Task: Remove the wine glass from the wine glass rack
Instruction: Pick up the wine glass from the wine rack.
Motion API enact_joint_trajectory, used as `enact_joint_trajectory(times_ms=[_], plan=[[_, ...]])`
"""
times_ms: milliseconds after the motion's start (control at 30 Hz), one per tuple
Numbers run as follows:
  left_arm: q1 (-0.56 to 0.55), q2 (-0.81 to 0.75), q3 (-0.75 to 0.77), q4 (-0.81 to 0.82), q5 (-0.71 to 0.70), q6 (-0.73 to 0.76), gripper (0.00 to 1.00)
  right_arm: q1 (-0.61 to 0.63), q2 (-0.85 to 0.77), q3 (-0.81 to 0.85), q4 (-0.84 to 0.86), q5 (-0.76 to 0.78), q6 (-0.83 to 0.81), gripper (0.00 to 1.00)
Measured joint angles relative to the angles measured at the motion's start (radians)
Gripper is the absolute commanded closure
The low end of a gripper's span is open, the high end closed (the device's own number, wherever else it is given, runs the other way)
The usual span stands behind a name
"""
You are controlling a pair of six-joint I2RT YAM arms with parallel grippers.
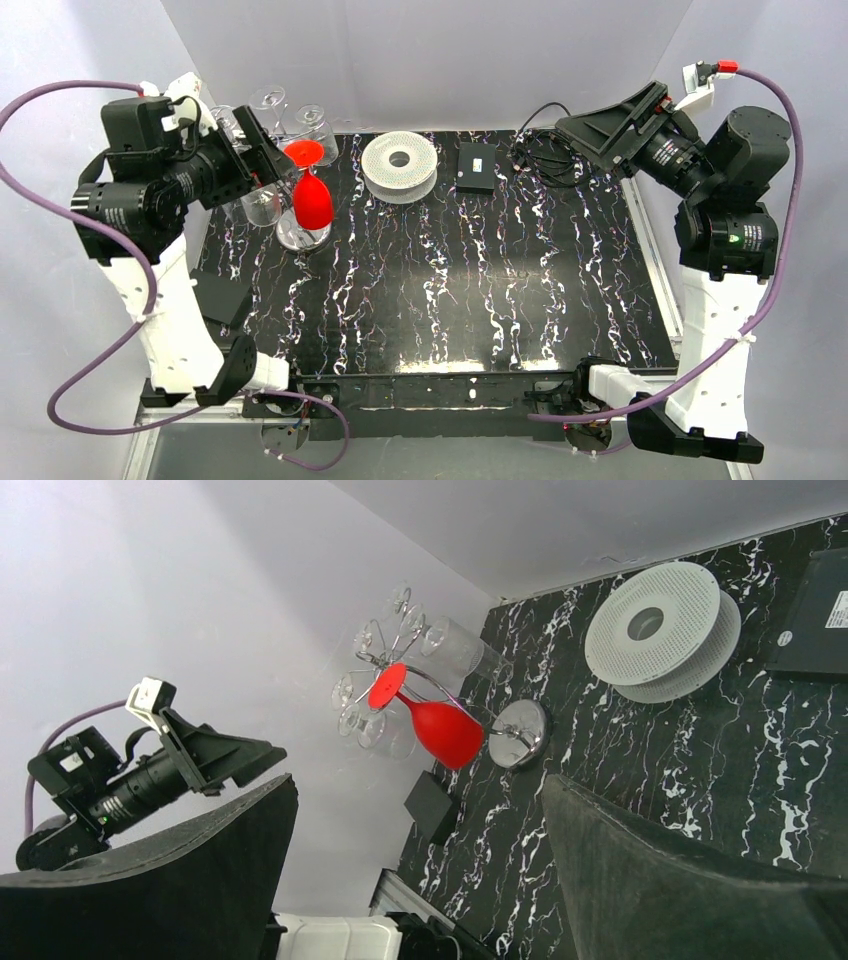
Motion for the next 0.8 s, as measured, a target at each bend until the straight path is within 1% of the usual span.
enact_joint_trajectory(times_ms=[167,333,433,567,800], plan=[[-0.008,0.071,0.035,0.003,0.026,0.002,0.00,0.000,0.012,0.003,-0.021,0.000,-0.032,0.00],[-0.073,0.142,0.070,0.003,0.015,0.027,0.00,0.000,0.036,0.020,-0.048,-0.001,-0.061,0.00],[-0.138,0.186,0.089,0.003,-0.032,0.066,0.00,0.000,0.058,0.041,-0.060,-0.001,-0.077,0.00],[-0.194,0.247,0.132,0.003,-0.085,0.114,0.00,0.000,0.083,0.061,-0.065,0.000,-0.095,0.00],[-0.219,0.338,0.201,0.001,-0.182,0.177,0.00,0.000,0.126,0.092,-0.070,-0.004,-0.123,0.00]])
